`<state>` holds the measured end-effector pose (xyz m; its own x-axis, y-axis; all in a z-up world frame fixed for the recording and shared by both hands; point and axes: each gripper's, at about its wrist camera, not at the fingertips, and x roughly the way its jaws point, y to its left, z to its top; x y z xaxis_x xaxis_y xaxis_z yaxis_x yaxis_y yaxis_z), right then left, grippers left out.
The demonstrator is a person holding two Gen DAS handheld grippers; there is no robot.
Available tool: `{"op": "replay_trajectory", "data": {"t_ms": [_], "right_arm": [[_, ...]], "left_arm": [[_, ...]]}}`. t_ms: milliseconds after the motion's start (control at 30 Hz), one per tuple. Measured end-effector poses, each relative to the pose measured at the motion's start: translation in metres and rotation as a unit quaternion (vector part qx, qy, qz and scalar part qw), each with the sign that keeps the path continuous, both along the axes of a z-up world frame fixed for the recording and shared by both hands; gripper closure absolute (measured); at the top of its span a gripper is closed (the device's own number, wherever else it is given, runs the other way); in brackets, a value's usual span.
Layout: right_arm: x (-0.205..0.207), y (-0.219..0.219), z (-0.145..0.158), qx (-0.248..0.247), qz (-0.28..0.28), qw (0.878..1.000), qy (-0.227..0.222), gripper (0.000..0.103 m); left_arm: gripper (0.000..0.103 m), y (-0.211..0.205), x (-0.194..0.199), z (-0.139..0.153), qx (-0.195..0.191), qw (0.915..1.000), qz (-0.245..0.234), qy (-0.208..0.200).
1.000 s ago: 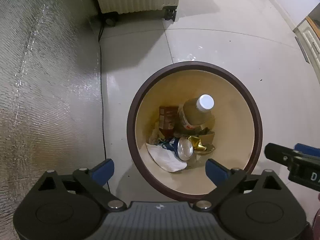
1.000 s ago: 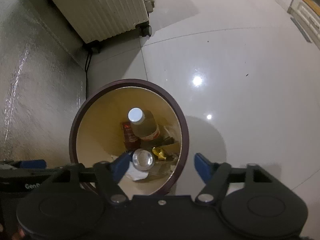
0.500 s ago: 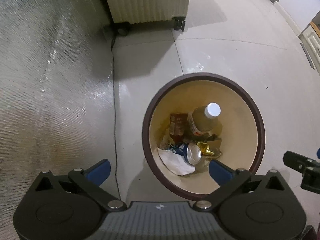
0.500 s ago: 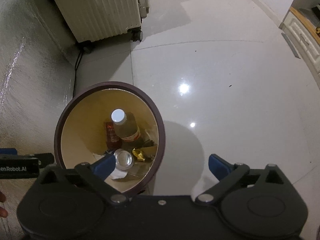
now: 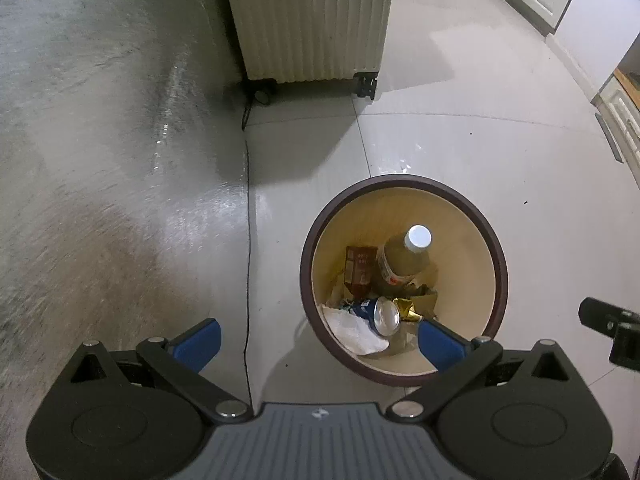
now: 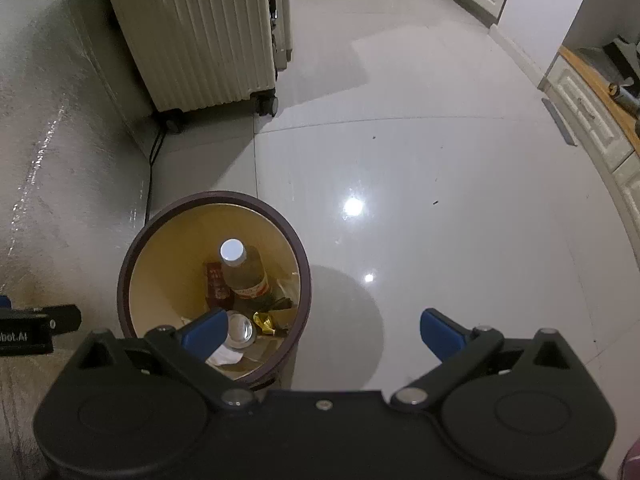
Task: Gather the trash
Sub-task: 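Raise both open tools from the bin and move them back over the table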
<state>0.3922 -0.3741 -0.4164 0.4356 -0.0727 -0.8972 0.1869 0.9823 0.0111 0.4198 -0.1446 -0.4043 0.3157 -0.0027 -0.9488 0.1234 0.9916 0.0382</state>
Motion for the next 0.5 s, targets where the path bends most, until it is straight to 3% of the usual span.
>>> {"op": "replay_trajectory", "data": {"t_ms": [500], "right_arm": [[-0.065,0.012,0.064,-0.004,-0.015,0.998,-0.064,0.000]], "left_arm": [[0.000,0.012,-0.057,0.070,-0.017,0.9980,0.006,-0.060]]}}
